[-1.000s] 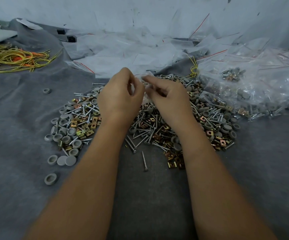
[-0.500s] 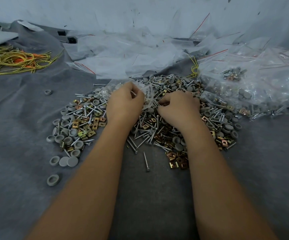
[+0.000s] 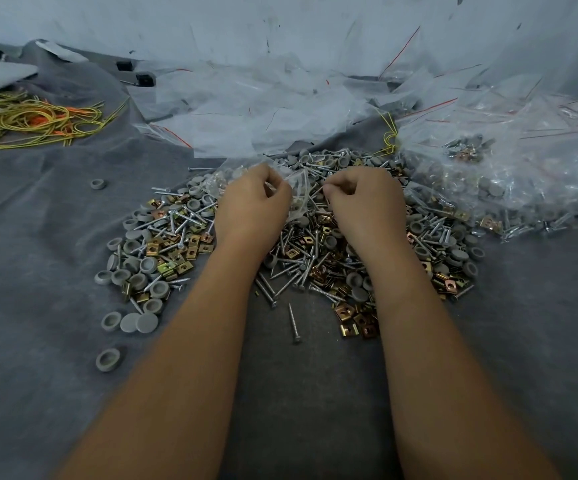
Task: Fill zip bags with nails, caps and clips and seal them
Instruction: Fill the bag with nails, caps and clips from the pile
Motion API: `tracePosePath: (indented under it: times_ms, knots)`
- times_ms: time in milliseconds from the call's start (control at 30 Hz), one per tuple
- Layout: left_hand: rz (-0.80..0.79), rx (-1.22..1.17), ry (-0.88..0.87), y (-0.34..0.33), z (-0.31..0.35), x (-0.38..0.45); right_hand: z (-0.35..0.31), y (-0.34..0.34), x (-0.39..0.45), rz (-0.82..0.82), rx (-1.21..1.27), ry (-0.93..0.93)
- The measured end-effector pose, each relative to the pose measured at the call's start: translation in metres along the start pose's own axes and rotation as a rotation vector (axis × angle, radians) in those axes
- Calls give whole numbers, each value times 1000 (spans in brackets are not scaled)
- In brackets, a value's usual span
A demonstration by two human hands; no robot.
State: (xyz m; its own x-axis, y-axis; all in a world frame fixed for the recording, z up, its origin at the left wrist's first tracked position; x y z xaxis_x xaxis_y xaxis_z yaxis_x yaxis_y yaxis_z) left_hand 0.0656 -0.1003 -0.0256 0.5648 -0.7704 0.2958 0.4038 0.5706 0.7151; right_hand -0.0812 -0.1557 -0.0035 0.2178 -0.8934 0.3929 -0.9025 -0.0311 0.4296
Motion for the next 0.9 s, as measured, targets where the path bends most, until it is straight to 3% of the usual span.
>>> tracePosePath:
  times_ms: [167,333,467,600,767,900]
  knots:
    - [15,-2,-11,0,0,-1,-15,4,-4,92,169,147]
    - [45,62,-63,1,3,-2,-20,-3,-6,-35,351,140]
    - [45,31,-57,1,2,-3,-14,-12,-6,-98,257,79]
    - [38,2,-49,0,3,-3,-11,-15,-5,-42,199,88]
    - [22,-6,-60,0,4,-2,-15,-28,-10,-214,-58,234]
    - [34,-25,-34,1,2,-3,-19,-15,-8,-107,37,208]
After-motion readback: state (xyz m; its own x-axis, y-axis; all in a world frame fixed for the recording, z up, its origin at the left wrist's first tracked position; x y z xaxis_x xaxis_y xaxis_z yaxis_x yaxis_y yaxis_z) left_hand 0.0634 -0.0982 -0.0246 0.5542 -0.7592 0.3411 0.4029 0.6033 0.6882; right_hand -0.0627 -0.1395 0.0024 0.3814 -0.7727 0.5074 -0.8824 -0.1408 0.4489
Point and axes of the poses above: each hand's wrist, its own x-axis towards the middle knuckle, its own y-axis out of the back of the hand, z = x × y, the point moved 4 cm from there along x, towards the middle knuckle, and after that the axes turned 15 degrees about x, right-handed, at the moved point
